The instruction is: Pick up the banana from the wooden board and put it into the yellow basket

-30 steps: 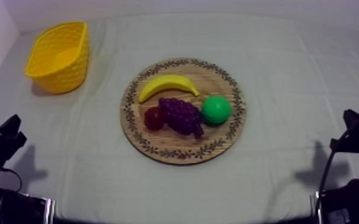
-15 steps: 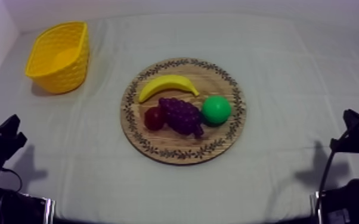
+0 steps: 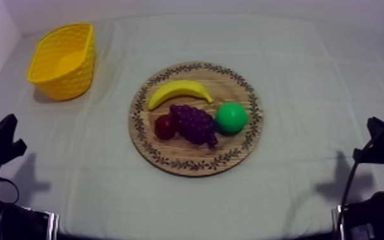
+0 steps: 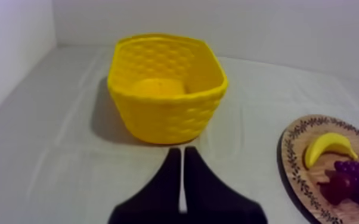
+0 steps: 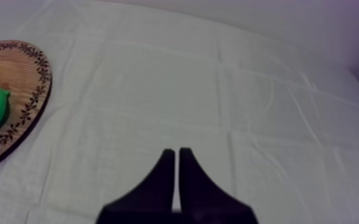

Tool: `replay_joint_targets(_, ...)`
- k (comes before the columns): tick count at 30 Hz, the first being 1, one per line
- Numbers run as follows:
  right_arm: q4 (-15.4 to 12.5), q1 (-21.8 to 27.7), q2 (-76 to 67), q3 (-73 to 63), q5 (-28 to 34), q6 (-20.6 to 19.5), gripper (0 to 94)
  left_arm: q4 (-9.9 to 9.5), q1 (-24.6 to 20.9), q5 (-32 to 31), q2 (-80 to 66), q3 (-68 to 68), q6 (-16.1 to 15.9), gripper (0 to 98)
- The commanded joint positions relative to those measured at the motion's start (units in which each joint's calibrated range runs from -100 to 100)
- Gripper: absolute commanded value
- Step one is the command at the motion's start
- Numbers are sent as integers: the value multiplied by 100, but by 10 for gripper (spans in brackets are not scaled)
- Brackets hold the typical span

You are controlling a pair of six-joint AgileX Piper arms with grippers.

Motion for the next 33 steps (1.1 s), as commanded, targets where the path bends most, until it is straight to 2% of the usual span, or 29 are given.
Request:
replay_joint_targets(1, -2, 2, -2, -3, 3, 0, 3, -9, 71, -73, 386, -375, -105, 1)
replay_joint_targets(7, -2, 2, -2, -3, 3, 0, 3, -27, 267, -196, 1595, -1714, -448, 1)
replay_joint_targets(11, -2, 2, -2, -3, 3, 0, 3, -194, 507, -237, 2404, -2603, -545, 1)
replay_joint_targets(15, -2, 2, -2, -3, 3, 0, 3, -256, 759, -351, 3155, -3244, -691, 1)
replay_joint_targets(24, -2, 2, -2, -3, 3, 2, 3, -299, 1540, -433, 4982, -4894, -1097, 1)
replay_joint_targets(25, -2, 2, -2, -3, 3, 2, 3, -361, 1645, -434, 5162, -5045, -1083, 1)
replay_joint_targets(29, -2, 2, -2, -3, 3, 0, 3, -828, 2047, -435, 5807, -5495, -758, 1)
replay_joint_targets(33, -2, 2, -2, -3, 3, -2, 3, -1005, 2328, -365, 6435, -5890, -635, 1)
